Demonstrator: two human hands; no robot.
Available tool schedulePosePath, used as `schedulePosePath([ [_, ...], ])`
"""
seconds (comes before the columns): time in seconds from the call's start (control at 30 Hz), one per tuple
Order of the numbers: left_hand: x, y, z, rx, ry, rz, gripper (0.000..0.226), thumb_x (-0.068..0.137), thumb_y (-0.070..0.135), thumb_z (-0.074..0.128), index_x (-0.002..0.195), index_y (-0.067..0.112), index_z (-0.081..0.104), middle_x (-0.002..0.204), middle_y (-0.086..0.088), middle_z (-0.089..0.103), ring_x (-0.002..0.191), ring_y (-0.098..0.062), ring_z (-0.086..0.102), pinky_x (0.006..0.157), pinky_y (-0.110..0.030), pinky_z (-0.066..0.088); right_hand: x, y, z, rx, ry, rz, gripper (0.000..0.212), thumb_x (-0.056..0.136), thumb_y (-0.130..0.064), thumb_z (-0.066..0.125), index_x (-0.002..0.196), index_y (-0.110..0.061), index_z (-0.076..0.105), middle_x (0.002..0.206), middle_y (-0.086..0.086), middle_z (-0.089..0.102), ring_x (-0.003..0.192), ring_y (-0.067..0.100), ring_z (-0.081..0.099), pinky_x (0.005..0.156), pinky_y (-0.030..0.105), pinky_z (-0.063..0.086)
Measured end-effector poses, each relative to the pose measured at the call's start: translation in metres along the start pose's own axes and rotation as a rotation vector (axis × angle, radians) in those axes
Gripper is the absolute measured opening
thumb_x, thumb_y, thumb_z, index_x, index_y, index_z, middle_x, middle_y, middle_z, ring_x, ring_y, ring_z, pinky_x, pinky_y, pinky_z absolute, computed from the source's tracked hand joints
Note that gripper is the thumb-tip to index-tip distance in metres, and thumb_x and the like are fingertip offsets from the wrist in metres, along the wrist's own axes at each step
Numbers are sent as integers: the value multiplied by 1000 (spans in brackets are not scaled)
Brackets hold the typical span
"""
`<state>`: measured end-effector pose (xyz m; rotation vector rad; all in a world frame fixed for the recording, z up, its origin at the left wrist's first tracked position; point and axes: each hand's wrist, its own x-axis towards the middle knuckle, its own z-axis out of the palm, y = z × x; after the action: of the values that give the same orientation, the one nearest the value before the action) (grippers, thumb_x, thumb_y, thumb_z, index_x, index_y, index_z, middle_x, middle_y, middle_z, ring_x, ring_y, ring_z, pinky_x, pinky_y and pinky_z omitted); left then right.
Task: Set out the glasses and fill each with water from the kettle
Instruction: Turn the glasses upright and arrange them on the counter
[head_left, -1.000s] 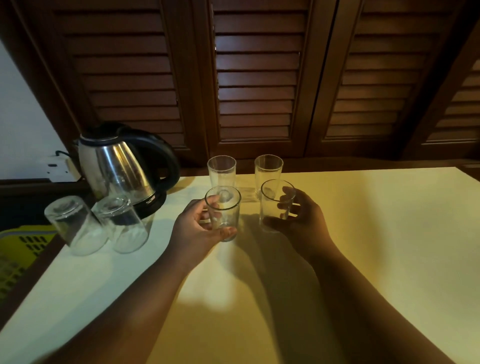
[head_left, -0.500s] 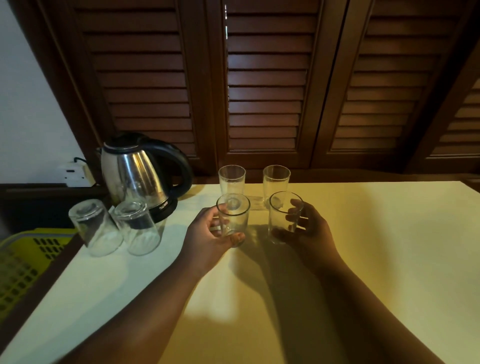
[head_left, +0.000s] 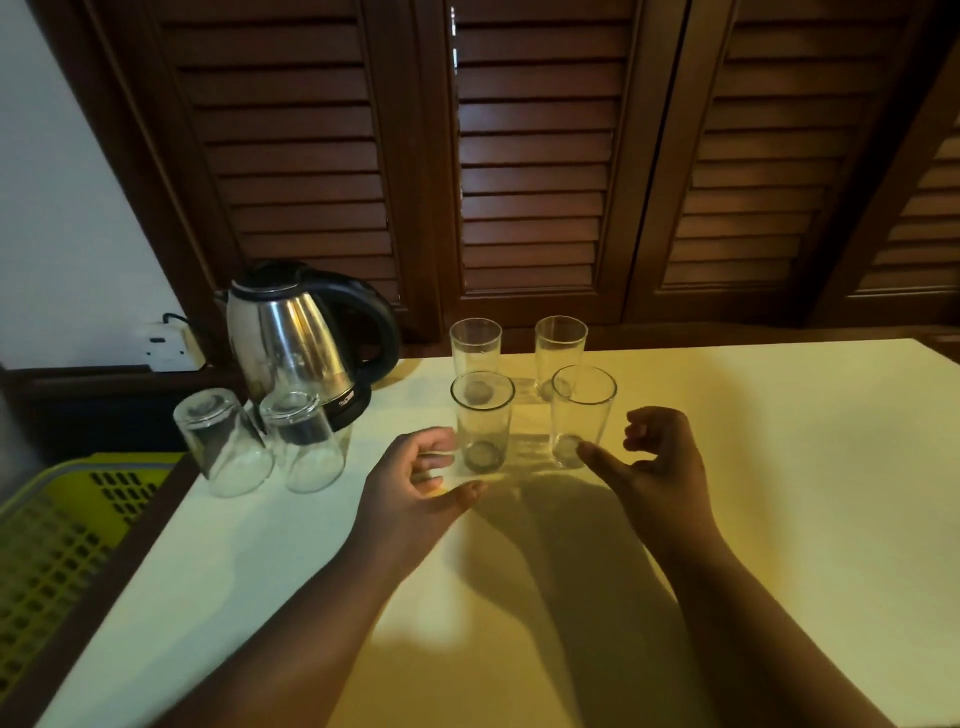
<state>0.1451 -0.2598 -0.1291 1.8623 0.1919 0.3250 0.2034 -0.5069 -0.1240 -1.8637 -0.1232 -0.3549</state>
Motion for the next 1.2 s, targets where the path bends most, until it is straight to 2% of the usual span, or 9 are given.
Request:
schedulePosePath([
  [0.13,-22,-4,-18,-65,-26,-15,54,72,24,93,117,39,67,112,9,73,109,-9,69,93,-31,59,-31,-16,11,113,-136,-3,48,78,-25,88,113,-22,56,109,2,62,85,14,63,65,33,59],
  [0.3,-37,-7,-49,-154,0,-48,48,71,17,93,110,37,72,106,5,75,100,-16,73,84,-33,61,-60,-30,41,101,-272,-60,53,71,-51,82,114,-32,58,114,-8,64,103,9,63,74,31,56],
  [0.4,-45,-11,-70,-158,29,-52,44,73,7,91,108,27,73,106,3,76,101,-12,72,78,-26,60,-72,-40,59,59,-317,-73,53,71,-59,76,114,-34,58,113,-12,65,105,9,63,76,33,57],
  [0.63,-59,-20,-126,-171,91,-57,43,73,5,89,109,22,72,105,4,76,99,-10,72,75,-23,59,-92,-61,103,55,-376,-85,46,74,-58,74,112,-37,58,110,-26,61,106,7,64,78,34,58],
  [0.87,-57,-34,-180,-124,164,-82,41,75,14,88,108,30,71,103,10,75,99,-4,71,77,-27,60,-104,-84,148,11,-401,-164,41,78,-57,72,112,-39,58,111,-24,61,108,7,63,79,39,59],
  [0.97,-51,-38,-195,-107,195,-63,38,76,14,87,107,28,70,103,1,75,98,-9,72,78,-30,61,-104,-91,161,-28,-410,-187,37,85,-44,80,113,-41,56,115,-20,61,108,4,62,81,36,60],
  [1.03,-46,-37,-208,-44,213,-19,38,77,17,87,108,29,69,103,-1,73,96,-11,71,78,-31,62,-100,-96,172,-99,-412,-246,44,86,-36,82,119,-41,53,124,-14,58,110,2,60,82,29,58],
  [1.13,-28,-23,-232,247,206,163,43,79,25,85,116,31,63,112,6,65,98,-7,65,78,-25,58,-82,-112,189,-226,-404,-343,63,86,-39,80,139,-34,49,138,-10,47,115,2,53,84,16,53],
  [1.2,-7,-8,-248,418,102,265,61,78,28,85,131,30,54,126,8,58,109,-3,59,83,-21,54,-63,-128,199,-298,-409,-379,73,85,-40,81,147,-33,43,144,-7,44,121,7,49,92,23,51],
])
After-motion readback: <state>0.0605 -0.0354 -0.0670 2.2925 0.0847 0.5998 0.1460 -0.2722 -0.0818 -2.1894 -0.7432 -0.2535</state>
